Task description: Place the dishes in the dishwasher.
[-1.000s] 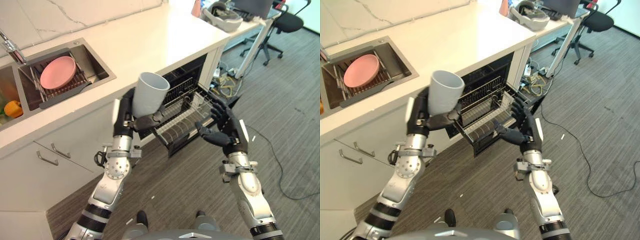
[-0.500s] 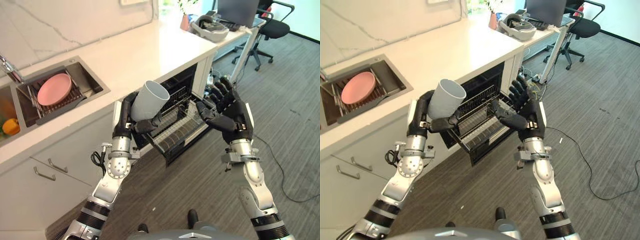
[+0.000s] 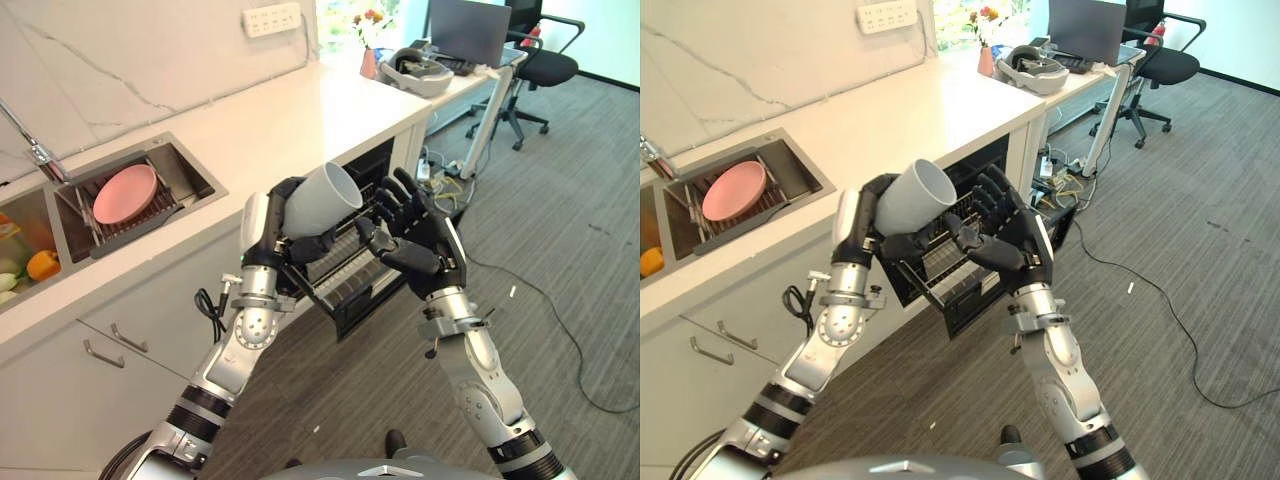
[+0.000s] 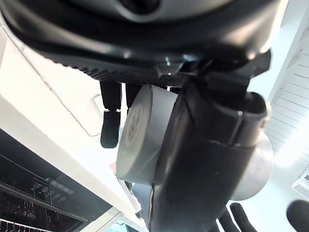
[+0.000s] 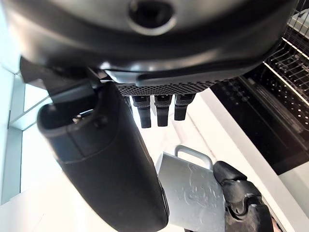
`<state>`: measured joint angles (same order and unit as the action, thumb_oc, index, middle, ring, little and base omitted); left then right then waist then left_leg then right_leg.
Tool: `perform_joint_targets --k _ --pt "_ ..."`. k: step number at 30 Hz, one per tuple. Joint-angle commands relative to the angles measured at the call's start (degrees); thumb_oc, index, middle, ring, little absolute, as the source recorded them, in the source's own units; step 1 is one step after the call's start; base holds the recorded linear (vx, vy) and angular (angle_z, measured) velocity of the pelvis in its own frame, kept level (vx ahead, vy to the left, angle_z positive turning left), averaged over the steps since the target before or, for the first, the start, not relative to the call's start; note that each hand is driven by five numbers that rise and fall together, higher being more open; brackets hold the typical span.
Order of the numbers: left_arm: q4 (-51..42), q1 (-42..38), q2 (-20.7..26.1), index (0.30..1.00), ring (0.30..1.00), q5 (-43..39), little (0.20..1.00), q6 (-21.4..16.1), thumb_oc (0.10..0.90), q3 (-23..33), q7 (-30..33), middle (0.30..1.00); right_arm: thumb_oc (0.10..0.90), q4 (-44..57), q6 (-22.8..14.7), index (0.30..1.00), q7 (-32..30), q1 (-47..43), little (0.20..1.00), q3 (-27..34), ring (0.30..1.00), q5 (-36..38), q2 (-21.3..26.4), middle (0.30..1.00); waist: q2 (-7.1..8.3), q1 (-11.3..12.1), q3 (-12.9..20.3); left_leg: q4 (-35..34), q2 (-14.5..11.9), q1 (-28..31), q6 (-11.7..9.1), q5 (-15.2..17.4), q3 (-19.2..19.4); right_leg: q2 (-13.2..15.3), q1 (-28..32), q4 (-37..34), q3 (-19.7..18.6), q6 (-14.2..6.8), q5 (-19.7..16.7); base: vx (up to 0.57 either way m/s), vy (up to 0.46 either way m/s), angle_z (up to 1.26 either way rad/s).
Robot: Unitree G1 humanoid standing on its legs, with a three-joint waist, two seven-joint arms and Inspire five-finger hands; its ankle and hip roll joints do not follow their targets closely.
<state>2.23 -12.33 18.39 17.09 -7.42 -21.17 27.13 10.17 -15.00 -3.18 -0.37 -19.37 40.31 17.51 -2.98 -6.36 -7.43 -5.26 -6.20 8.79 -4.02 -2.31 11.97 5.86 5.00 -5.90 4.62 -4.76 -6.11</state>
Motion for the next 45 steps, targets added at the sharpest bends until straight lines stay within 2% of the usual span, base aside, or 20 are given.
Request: perform_joint_targets --k 1,6,14,17,28,38,45 --pt "0.26 -12.17 1.23 0.300 0.300 3.73 0.300 -4.75 0.400 -1.04 1.71 0.300 0.800 3.24 -4.28 0.900 3.03 -5.51 0.900 1.33 0.900 0.12 -2.53 0.900 3.39 0.46 3.10 0.26 -2.16 1.84 -2.50 3.11 0.54 3.60 4.05 0.90 1.70 -4.22 7.28 -0.01 -0.015 0.11" --pt "-0.96 -11.44 0.90 0.300 0.300 6.16 0.300 -4.71 0.400 -6.04 -0.21 0.300 0.800 0.32 -4.49 0.900 -1.71 -6.25 0.900 1.22 0.900 0.55 -4.48 0.900 3.58 1.20 3.11 0.26 -2.31 1.79 -2.50 3.11 -0.08 3.58 4.52 0.90 2.40 -4.10 7.52 0.00 -0.013 0.04" --pt "-2.90 -9.94 3.28 0.300 0.300 11.76 0.300 -5.10 0.400 -8.73 -1.80 0.300 0.800 0.19 -4.08 0.900 -1.89 -6.73 0.900 1.01 0.900 4.57 -3.97 0.900 3.99 2.11 2.99 0.26 -2.52 1.78 -2.68 3.08 -0.62 3.35 4.73 0.90 3.01 -3.97 7.68 0.00 -0.008 0.07" --pt "-3.15 -10.53 4.83 0.300 0.300 13.63 0.300 -7.04 0.400 -11.42 -4.56 0.300 0.800 0.54 -3.80 0.900 -1.52 -8.22 0.900 0.56 0.900 4.51 -3.29 0.900 4.03 2.29 2.98 0.26 -2.60 1.76 -2.76 3.10 -0.81 3.31 4.77 0.90 3.08 -3.95 7.73 -0.02 -0.008 0.05" --pt "-3.06 -12.46 5.49 0.300 0.300 8.05 0.300 -10.66 0.400 -18.94 -14.00 0.300 0.800 1.81 -2.79 0.900 1.25 -13.68 0.900 -1.57 0.900 3.15 -0.13 0.900 4.17 2.49 3.04 0.26 -2.56 0.93 -2.87 2.57 -1.96 2.96 4.74 0.90 3.22 -3.65 8.03 -0.02 -0.003 0.10" --pt "-5.32 -15.41 6.95 0.300 0.300 4.60 0.300 -12.08 0.400 -22.86 -21.22 0.300 0.800 0.69 -1.66 0.900 5.39 -17.91 0.900 -2.23 0.900 6.57 2.38 0.900 4.34 2.58 3.43 0.26 -2.47 0.95 -2.90 2.68 -2.90 2.88 5.11 0.90 3.70 -3.29 8.10 -0.01 0.002 0.05" --pt "-6.74 -19.67 8.63 0.300 0.300 2.50 0.300 -13.68 0.400 -27.15 -26.43 0.300 0.800 -2.11 -1.07 0.900 7.65 -26.83 0.900 -3.39 0.900 8.03 6.62 0.900 4.63 2.84 3.86 0.26 -2.49 1.11 -2.95 2.74 -3.27 2.79 5.44 0.90 3.71 -3.32 8.07 -0.01 0.001 0.05"
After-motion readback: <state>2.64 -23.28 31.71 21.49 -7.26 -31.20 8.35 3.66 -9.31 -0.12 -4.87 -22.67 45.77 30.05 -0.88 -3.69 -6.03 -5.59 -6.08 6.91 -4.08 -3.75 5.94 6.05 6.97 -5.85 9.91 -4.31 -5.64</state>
